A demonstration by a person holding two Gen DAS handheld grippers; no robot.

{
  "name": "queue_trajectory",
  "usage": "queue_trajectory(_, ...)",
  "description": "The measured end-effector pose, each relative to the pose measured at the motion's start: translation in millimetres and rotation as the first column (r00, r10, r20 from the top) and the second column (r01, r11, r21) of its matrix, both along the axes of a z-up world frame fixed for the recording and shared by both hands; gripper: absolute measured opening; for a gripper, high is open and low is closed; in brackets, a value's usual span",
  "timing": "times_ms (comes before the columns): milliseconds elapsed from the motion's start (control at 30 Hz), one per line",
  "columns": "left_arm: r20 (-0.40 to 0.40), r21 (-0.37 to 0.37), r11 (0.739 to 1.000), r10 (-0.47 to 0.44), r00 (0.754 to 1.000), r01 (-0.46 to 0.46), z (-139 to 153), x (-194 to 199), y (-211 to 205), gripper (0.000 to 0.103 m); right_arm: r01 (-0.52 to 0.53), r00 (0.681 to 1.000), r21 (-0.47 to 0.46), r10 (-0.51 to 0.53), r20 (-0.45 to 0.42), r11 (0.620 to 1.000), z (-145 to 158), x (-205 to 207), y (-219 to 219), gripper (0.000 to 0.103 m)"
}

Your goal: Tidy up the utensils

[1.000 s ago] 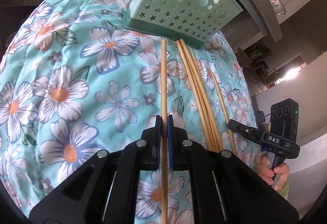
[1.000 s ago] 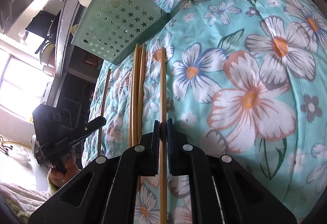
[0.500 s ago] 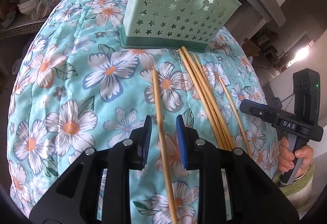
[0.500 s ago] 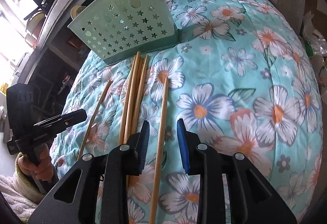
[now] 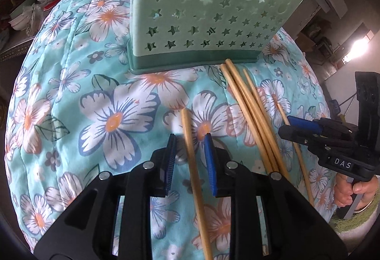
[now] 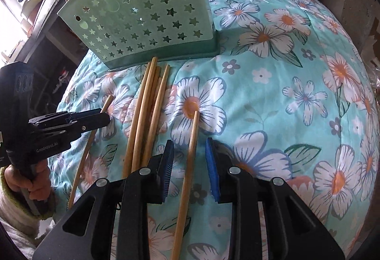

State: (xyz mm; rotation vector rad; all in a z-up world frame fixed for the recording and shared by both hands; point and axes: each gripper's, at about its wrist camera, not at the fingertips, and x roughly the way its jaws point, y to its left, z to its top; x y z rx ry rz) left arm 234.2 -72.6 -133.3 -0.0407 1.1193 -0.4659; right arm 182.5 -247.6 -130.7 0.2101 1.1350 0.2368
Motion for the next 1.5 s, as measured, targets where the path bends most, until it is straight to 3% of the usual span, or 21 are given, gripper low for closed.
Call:
queue_trajectory(133, 0.027, 0.04, 0.999, -0.005, 1.0, 0.004, 1, 3, -7, 0.022, -0.005, 1.0, -0.032, 0.005, 0.004, 0.999, -1, 4, 5, 0.02)
queue_trajectory(300, 0.063, 0.069, 0.997, 0.019, 0.998, -0.023, 0, 6, -12, 0.011, 0.011, 1.0, -0.043, -0.01, 0.018, 0.999, -2, 7, 6, 0.009)
queue_trajectory(500, 0.05, -0.01, 0.998, 0.069, 0.996, -0.069, 9, 9, 1, 0.006, 0.061, 0.996, 0.026, -0.062, 0.059, 0.998, 13, 4, -5, 0.006)
queue_trajectory(867, 0.222, -0.213, 0.976, 0.097, 0.97, -0.048, 99, -29, 42, 0.006, 0.088, 0.954, 0.081, -0.108, 0.278, 0.993, 99, -29, -18, 0.006)
queue_trajectory(1333, 0.364, -0.272, 0.962, 0.091, 0.927, 0.012, 170, -75, 54, 0.006, 0.112, 0.871, 0.082, -0.137, 0.471, 0.99, 169, -83, -28, 0.006)
queue_trajectory(1500, 0.46, -0.298, 0.954, 0.12, 0.88, 0.025, 209, -76, 59, 0.006, 0.114, 0.84, 0.096, -0.147, 0.523, 0.989, 187, -94, -31, 0.006)
